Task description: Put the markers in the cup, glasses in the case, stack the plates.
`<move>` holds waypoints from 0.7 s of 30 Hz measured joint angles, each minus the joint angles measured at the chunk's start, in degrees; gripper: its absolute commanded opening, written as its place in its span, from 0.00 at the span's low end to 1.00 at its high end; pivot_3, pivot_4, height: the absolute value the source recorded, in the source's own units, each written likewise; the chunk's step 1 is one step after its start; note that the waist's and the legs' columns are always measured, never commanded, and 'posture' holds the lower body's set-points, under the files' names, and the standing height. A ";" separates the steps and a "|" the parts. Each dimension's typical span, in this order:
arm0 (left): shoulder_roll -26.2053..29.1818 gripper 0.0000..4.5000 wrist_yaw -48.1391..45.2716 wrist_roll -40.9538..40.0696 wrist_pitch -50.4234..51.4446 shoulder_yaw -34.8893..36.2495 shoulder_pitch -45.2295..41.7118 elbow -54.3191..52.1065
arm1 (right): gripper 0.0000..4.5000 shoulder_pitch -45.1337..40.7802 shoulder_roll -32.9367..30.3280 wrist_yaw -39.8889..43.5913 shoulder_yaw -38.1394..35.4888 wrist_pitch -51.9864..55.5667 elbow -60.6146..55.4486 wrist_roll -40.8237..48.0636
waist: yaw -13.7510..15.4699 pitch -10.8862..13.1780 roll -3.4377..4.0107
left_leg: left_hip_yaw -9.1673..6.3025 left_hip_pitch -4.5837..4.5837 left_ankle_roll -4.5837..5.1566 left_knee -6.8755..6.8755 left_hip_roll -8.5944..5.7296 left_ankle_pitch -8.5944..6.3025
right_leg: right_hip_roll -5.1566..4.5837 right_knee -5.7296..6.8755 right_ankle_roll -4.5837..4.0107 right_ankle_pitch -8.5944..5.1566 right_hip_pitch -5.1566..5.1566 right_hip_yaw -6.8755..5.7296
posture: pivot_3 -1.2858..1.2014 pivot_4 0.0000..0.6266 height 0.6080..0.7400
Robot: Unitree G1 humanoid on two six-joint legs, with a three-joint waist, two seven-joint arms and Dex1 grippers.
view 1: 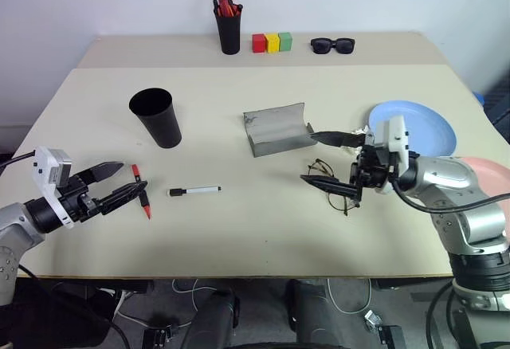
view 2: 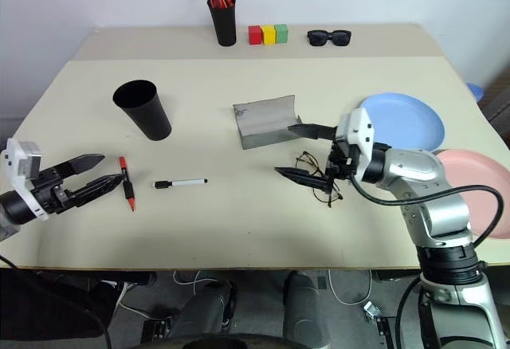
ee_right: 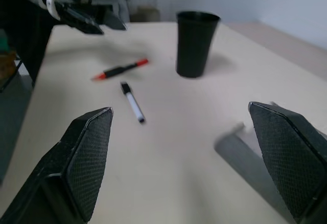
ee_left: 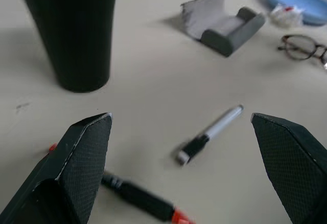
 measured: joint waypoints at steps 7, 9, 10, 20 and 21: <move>-3.95 1.00 27.83 -8.45 23.13 8.16 -3.65 -11.54 | 0.97 -0.02 2.17 -1.38 0.83 0.43 0.01 0.32 | -0.06 -0.01 -0.02 | -0.06 0.02 -0.01 0.01 -0.02 0.00 | 0.01 0.03 0.03 0.01 0.01 0.01 | 0.52 0.24 1.00; -5.82 1.00 36.66 -11.84 31.42 10.05 -3.96 -16.34 | 0.97 -0.09 2.76 -1.32 1.61 0.41 0.35 0.28 | -0.28 -0.02 -0.03 | -0.05 0.05 -0.09 0.01 -0.02 -0.05 | 0.06 0.07 0.03 0.02 -0.02 0.02 | 0.52 0.24 1.00; -6.59 1.00 39.68 -12.73 34.25 10.84 -4.08 -17.82 | 0.97 -0.11 2.90 -1.24 1.97 0.38 0.42 0.27 | -0.37 -0.02 -0.02 | -0.02 0.08 -0.11 0.00 0.00 -0.06 | 0.10 0.09 0.03 0.02 -0.03 0.05 | 0.52 0.24 1.00; -23.86 1.00 65.53 -15.96 58.09 17.38 -14.56 -26.98 | 0.97 -1.23 4.40 -0.10 3.42 0.38 2.17 0.40 | 0.02 -0.07 -0.11 | -0.01 0.31 -0.25 0.04 0.04 -0.08 | 0.23 0.09 -0.01 0.03 0.19 0.11 | 0.52 0.24 1.00; -25.32 1.00 66.62 -15.82 59.27 17.45 -14.80 -27.49 | 0.97 -1.22 4.40 -0.05 3.54 0.38 2.17 0.40 | 0.01 -0.08 -0.13 | 0.00 0.34 -0.27 0.03 0.05 -0.09 | 0.23 0.09 -0.01 0.03 0.20 0.12 | 0.52 0.24 1.00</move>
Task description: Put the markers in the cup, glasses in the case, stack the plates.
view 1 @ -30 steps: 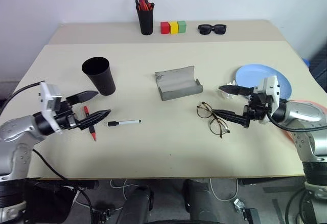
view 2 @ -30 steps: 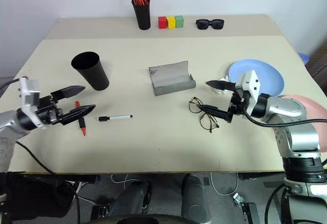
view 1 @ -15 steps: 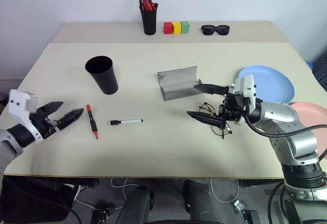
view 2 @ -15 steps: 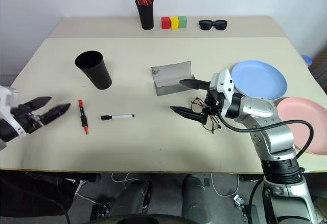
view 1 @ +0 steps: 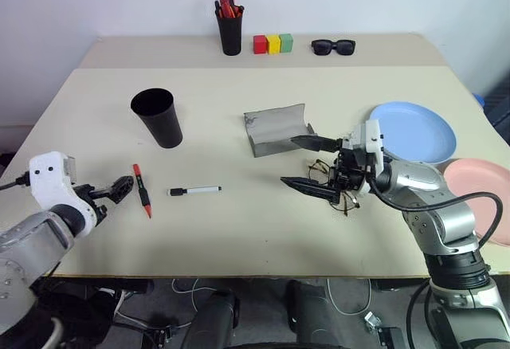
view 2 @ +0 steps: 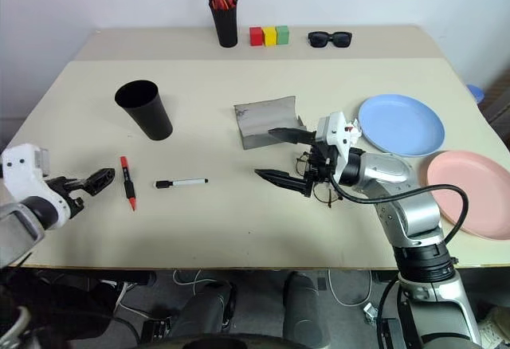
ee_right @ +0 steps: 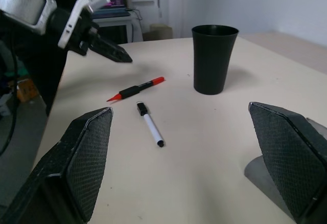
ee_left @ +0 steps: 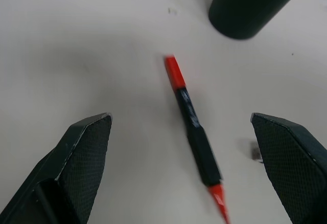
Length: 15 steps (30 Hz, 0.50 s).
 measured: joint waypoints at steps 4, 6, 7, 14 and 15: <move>-5.99 1.00 3.70 0.32 1.28 -0.11 -1.63 -1.01 | 0.97 0.73 -0.27 0.73 0.30 0.23 -0.27 0.05 | 0.03 0.00 0.00 | 0.00 0.10 -0.05 -0.01 0.02 -0.03 | 0.03 -0.02 -0.01 -0.01 0.09 0.00 | 0.52 0.24 1.00; -7.37 1.00 4.94 0.30 1.29 -0.86 -1.84 -0.92 | 0.97 1.29 -0.52 1.14 0.42 0.88 -0.79 0.22 | 0.03 -0.01 -0.01 | 0.01 0.10 -0.06 0.00 0.02 -0.03 | 0.03 -0.03 0.00 -0.01 0.11 0.00 | 0.52 0.24 1.00; -7.76 1.00 5.72 0.35 1.29 -1.27 -1.97 -0.90 | 0.97 1.70 -0.67 1.25 0.45 1.32 -1.22 0.40 | 0.03 -0.01 -0.02 | 0.01 0.10 -0.06 -0.01 0.02 -0.03 | 0.03 -0.03 0.00 -0.01 0.11 0.00 | 0.52 0.24 1.00; -8.63 1.00 8.36 2.30 1.28 -2.96 -3.71 0.80 | 0.97 4.54 -2.88 2.35 0.39 3.93 -3.94 2.35 | 0.16 -0.01 -0.03 | 0.02 0.11 -0.06 0.00 0.02 -0.04 | 0.03 -0.05 0.00 -0.01 0.12 0.01 | 0.52 0.24 1.00; -8.71 1.00 8.78 2.55 1.28 -3.33 -3.87 1.21 | 0.97 4.71 -2.91 2.43 0.37 3.99 -4.18 2.38 | 0.18 -0.01 -0.03 | 0.03 0.11 -0.06 0.00 0.02 -0.04 | 0.04 -0.05 0.00 -0.01 0.14 0.01 | 0.52 0.24 1.00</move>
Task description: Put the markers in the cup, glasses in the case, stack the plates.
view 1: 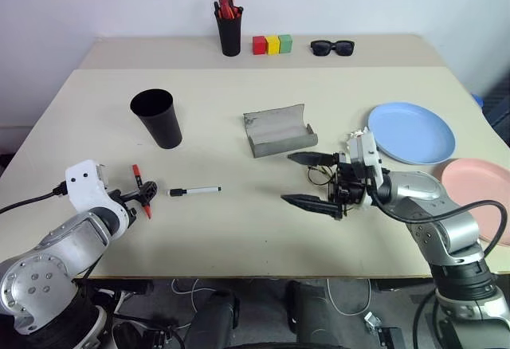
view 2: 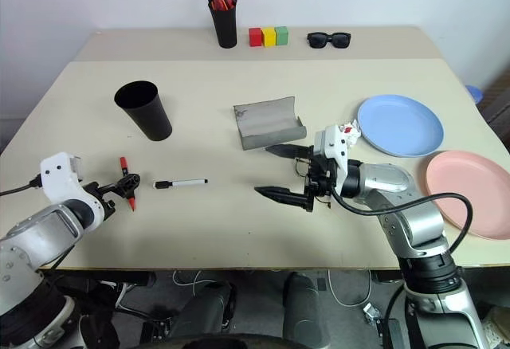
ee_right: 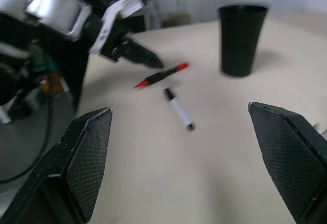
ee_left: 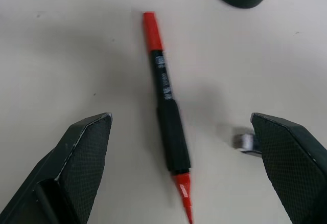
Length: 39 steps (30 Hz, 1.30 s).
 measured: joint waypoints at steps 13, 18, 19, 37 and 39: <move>-1.88 0.61 2.00 1.99 0.00 -3.28 -1.89 2.69 | 1.00 0.05 -0.29 0.19 -0.05 -0.70 -0.13 -0.13 | 0.51 0.00 -0.01 | 0.01 0.01 -0.01 0.00 0.00 -0.01 | 0.00 0.00 0.01 -0.01 0.00 0.00 | 0.52 0.24 1.00; -2.28 0.61 1.96 4.06 0.00 -2.90 -2.01 2.65 | 1.00 0.54 -0.30 -0.07 -0.05 -0.82 -0.13 -0.18 | 1.02 0.00 -0.01 | 0.01 0.00 -0.01 0.01 0.00 -0.01 | 0.00 -0.01 0.01 -0.01 0.00 0.00 | 0.52 0.24 1.00; -2.33 0.61 1.88 4.18 0.00 -2.86 -2.00 2.65 | 1.00 0.53 -0.30 -0.09 -0.05 -0.87 -0.13 -0.20 | 1.02 0.00 -0.01 | 0.01 0.00 -0.01 0.01 0.00 -0.01 | 0.00 -0.02 0.01 -0.01 0.00 0.00 | 0.52 0.24 1.00; -7.41 0.00 5.45 2.85 -0.01 0.87 -4.65 4.82 | 1.00 0.45 -0.31 -0.59 -0.05 -1.56 -0.07 -0.71 | 1.05 0.00 -0.04 | 0.02 0.02 -0.02 0.01 0.00 -0.01 | 0.00 -0.04 0.06 -0.03 0.04 0.00 | 0.52 0.24 1.00; -5.54 0.00 4.63 2.91 0.00 -0.72 -4.07 4.85 | 1.00 0.44 -0.32 -0.67 -0.08 -1.64 -0.01 -0.74 | 1.02 0.00 -0.04 | 0.01 0.02 -0.02 0.01 0.00 -0.01 | 0.00 -0.04 0.06 -0.03 0.03 -0.01 | 0.52 0.24 1.00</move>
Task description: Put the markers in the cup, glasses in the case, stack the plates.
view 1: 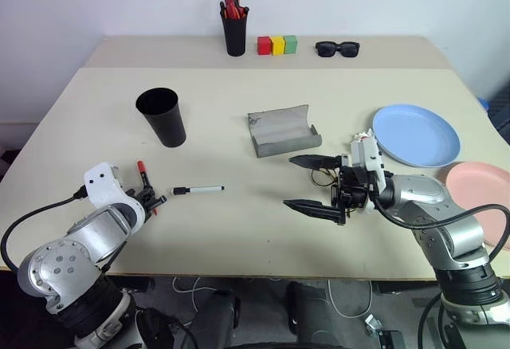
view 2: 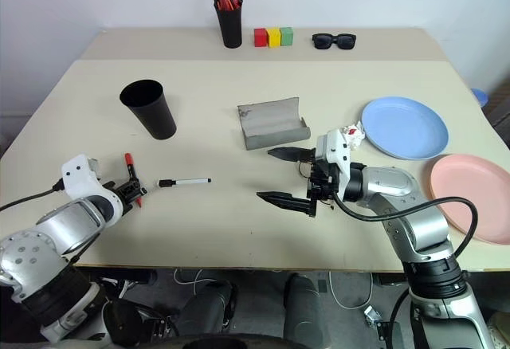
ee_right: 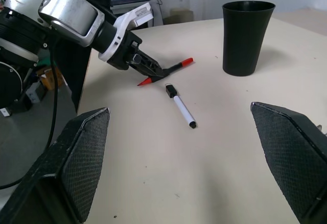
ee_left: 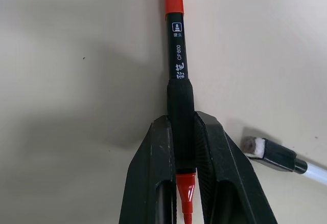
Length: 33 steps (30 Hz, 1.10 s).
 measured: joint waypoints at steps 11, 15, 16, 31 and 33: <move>10.18 0.00 -17.69 17.27 -42.50 -5.80 15.08 -11.23 | 1.00 -1.28 -1.20 0.93 -0.61 -1.80 2.77 -1.26 | 0.39 0.01 -0.04 | 0.09 -0.07 -0.07 0.02 0.07 -0.06 | 0.03 -0.12 -0.28 -0.10 -0.02 0.04 | 0.52 0.24 1.00; 13.41 0.00 -25.69 22.24 -59.07 -9.72 9.15 -5.50 | 1.00 -3.04 -0.14 1.05 -0.62 -1.62 3.69 -1.13 | 1.36 -0.01 -0.08 | 0.16 -0.01 -0.07 0.13 0.12 -0.06 | 0.08 -0.14 -0.22 -0.13 0.05 0.03 | 0.52 0.24 1.00; 14.79 0.00 -27.85 23.73 -63.38 -11.19 6.44 -2.45 | 1.00 -3.44 0.37 1.14 -0.66 -0.94 3.96 -0.17 | 1.53 -0.01 -0.08 | 0.17 -0.01 -0.06 0.12 0.12 -0.05 | 0.08 -0.14 -0.22 -0.13 0.05 0.04 | 0.52 0.24 1.00; 19.49 0.00 -50.36 31.97 -101.01 -22.78 -23.38 52.98 | 1.00 -5.82 5.07 -5.59 -6.20 -0.95 8.57 2.36 | 0.04 0.00 -0.07 | 0.16 -0.10 0.05 -0.04 0.11 -0.13 | 0.11 -0.24 -0.07 0.12 -0.11 0.05 | 0.52 0.24 1.00; 18.23 0.00 -51.50 30.53 -102.95 -22.17 -25.49 59.66 | 1.00 -5.56 5.07 -5.94 -6.15 -0.94 8.20 2.31 | -0.17 0.00 -0.08 | 0.15 -0.10 0.06 -0.02 0.11 -0.13 | 0.11 -0.22 -0.05 0.13 -0.10 0.05 | 0.52 0.24 1.00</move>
